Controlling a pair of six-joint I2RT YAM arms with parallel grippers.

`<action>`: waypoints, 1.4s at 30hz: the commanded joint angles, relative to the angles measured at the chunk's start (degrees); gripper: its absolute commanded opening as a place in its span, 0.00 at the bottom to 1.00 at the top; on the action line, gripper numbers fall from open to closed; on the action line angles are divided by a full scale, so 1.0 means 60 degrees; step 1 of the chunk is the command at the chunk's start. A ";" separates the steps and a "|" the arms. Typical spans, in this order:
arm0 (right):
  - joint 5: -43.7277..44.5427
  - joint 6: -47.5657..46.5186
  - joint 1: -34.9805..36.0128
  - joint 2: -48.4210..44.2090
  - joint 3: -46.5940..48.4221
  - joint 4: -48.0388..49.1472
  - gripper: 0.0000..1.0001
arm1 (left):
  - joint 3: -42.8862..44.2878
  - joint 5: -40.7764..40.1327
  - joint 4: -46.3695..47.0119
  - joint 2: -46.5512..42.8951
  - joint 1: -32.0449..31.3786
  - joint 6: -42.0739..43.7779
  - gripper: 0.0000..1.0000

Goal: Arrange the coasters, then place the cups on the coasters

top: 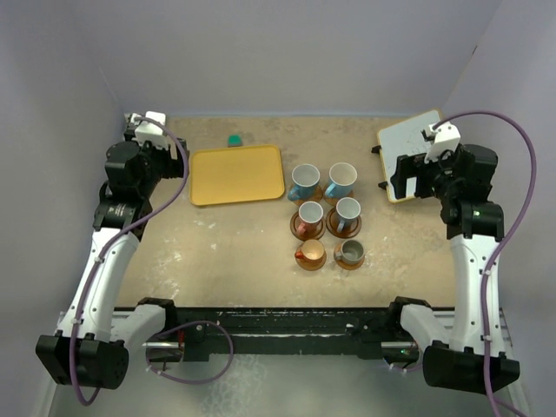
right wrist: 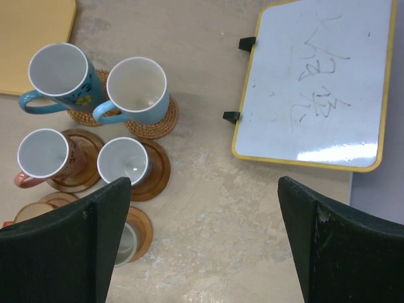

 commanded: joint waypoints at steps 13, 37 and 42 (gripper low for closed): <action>-0.0419 0.0687 0.0101 0.0111 0.0183 0.0974 1.00 | -0.1046 0.0356 0.1306 -0.1435 0.0038 -0.0184 0.79; 0.1008 0.0103 0.0236 -0.1370 -0.1591 0.1982 1.00 | -0.2047 -0.0589 0.1873 -0.1943 0.0212 -0.0127 0.82; 0.0968 0.0130 0.0236 -0.1475 -0.1334 0.1599 1.00 | -0.2061 -0.0587 0.1846 -0.2033 0.0243 -0.0050 0.82</action>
